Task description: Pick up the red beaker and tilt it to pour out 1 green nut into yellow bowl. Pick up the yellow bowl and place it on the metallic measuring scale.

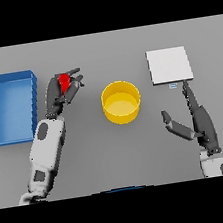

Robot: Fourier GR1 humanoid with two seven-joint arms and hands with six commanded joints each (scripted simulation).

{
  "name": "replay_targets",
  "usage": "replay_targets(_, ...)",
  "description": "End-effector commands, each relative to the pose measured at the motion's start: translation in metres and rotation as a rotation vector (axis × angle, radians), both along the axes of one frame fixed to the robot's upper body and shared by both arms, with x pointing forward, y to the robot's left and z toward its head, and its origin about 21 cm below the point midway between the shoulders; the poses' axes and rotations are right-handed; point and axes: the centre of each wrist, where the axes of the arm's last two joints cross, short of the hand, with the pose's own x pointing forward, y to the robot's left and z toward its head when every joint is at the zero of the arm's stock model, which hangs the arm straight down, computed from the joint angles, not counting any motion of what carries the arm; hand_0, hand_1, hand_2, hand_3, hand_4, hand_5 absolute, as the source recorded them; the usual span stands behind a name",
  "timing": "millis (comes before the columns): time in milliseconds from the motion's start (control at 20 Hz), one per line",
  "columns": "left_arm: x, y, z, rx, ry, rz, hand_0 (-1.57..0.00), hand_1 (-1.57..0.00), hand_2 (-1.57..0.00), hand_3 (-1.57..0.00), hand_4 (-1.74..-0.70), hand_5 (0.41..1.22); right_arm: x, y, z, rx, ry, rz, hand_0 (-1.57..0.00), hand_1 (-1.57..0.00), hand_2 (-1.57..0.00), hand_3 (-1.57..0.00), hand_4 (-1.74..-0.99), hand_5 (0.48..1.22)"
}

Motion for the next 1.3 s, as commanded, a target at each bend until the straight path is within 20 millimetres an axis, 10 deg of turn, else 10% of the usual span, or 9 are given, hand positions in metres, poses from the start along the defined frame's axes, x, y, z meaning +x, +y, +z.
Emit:
replay_targets(0,0.000,0.001,0.004,0.011,-0.001,0.005,-1.53,-1.53,-1.53,-1.52,-1.69,1.118,0.001,0.000,0.001,0.004,0.000,0.001,0.00,0.00,0.00,0.00,-1.259,0.647)
replay_targets(400,0.008,-0.013,0.060,0.360,-0.053,-0.136,-1.56,-1.56,-1.56,-1.56,-1.73,1.125,0.003,0.002,0.003,-0.031,-0.002,0.006,0.00,0.00,0.00,0.00,-1.256,0.671)
replay_targets(1250,0.007,-0.053,0.099,1.291,-0.179,-0.296,-1.57,-1.57,-1.57,-1.57,-1.74,1.190,-0.001,0.004,0.006,-0.022,0.021,0.015,0.00,0.00,0.00,0.00,-1.274,0.704)
